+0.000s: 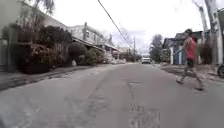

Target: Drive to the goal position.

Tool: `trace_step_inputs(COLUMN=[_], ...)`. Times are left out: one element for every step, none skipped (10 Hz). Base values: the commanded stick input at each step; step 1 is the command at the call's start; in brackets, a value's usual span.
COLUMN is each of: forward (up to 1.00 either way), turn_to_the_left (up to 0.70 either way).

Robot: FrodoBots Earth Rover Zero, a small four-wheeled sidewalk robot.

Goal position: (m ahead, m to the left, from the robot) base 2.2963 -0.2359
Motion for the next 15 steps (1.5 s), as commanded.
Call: trace_step_inputs(forward=[1.0,1.0,1.0,1.0,1.0,1.0,1.0,1.0,1.0,1.0,1.0,1.0,1.0,1.0,1.0], turn_to_the_left=[0.03,0.03,0.03,0.03,0.03,0.03,0.03,0.03,0.03,0.03,0.03,0.03,0.03,0.03,0.03])
